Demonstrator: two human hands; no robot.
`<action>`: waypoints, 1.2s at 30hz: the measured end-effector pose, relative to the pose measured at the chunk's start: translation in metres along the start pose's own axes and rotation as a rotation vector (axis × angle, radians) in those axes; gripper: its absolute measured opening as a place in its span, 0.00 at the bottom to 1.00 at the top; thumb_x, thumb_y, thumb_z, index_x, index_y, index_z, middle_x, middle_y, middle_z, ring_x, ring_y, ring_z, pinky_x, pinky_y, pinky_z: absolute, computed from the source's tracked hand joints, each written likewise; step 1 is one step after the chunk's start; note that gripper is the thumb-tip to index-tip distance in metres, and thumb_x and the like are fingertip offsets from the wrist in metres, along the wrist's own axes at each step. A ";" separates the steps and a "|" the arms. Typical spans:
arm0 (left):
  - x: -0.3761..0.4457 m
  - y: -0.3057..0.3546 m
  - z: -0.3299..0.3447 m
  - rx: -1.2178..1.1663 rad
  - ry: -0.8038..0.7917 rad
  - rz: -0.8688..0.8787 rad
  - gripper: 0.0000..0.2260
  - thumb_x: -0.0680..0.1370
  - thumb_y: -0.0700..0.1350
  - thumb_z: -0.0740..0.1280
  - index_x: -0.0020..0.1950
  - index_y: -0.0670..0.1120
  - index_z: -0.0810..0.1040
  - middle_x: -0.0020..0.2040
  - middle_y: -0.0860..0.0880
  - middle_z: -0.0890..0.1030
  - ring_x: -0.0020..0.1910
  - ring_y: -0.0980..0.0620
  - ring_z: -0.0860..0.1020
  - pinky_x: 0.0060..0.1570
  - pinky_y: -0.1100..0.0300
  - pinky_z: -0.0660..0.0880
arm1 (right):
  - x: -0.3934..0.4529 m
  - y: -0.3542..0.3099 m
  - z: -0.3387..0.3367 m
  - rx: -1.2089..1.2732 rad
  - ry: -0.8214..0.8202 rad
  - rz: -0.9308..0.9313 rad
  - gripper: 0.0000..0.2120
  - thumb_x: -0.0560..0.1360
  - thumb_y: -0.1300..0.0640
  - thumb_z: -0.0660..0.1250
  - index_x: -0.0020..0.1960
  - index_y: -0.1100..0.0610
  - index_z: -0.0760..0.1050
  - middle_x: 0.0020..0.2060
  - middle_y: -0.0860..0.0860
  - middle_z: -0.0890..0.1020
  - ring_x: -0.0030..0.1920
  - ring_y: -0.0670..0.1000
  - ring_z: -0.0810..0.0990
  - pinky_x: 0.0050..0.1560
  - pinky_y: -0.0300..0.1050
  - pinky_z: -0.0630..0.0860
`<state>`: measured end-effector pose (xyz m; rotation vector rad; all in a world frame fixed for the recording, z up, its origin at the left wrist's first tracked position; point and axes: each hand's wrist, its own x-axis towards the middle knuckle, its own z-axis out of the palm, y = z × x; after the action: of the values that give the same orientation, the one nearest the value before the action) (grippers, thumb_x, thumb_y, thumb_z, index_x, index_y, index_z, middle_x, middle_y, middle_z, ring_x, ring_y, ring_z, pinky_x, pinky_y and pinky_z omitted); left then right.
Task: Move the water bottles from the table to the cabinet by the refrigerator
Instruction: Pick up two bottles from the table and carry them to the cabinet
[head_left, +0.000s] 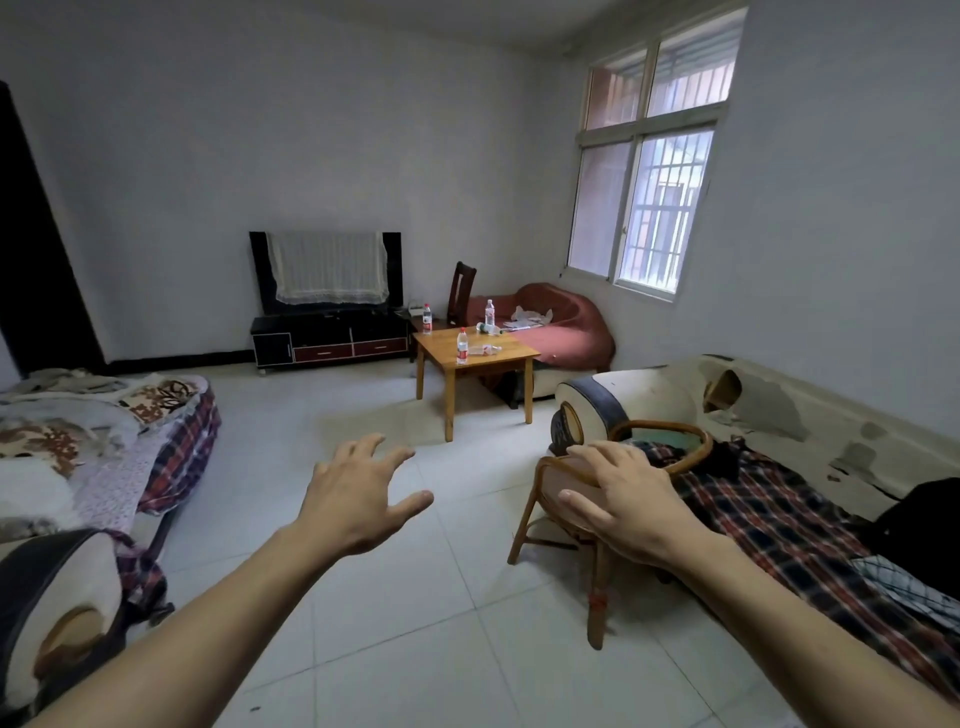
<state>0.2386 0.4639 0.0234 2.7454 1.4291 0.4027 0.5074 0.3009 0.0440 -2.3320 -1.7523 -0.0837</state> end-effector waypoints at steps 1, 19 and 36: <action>0.016 -0.002 0.004 0.003 -0.010 0.007 0.31 0.75 0.69 0.59 0.76 0.60 0.63 0.78 0.49 0.61 0.76 0.46 0.60 0.69 0.45 0.64 | 0.014 0.005 0.002 -0.008 -0.008 -0.001 0.32 0.76 0.32 0.55 0.76 0.43 0.58 0.75 0.48 0.63 0.75 0.52 0.59 0.71 0.60 0.65; 0.332 -0.119 0.068 -0.092 0.002 0.056 0.30 0.75 0.70 0.57 0.76 0.61 0.62 0.78 0.50 0.60 0.76 0.46 0.60 0.69 0.45 0.64 | 0.340 -0.003 0.059 -0.176 -0.019 -0.017 0.43 0.66 0.23 0.42 0.76 0.41 0.56 0.76 0.47 0.60 0.76 0.52 0.58 0.70 0.57 0.65; 0.650 -0.127 0.144 -0.067 -0.116 0.011 0.36 0.72 0.74 0.58 0.77 0.60 0.61 0.79 0.51 0.61 0.75 0.46 0.62 0.70 0.44 0.66 | 0.643 0.114 0.119 -0.009 0.038 0.021 0.35 0.73 0.29 0.53 0.76 0.43 0.59 0.76 0.48 0.62 0.76 0.53 0.58 0.71 0.57 0.63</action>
<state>0.5259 1.0771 0.0084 2.6770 1.3488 0.2809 0.7903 0.9017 0.0262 -2.3388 -1.7131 -0.1310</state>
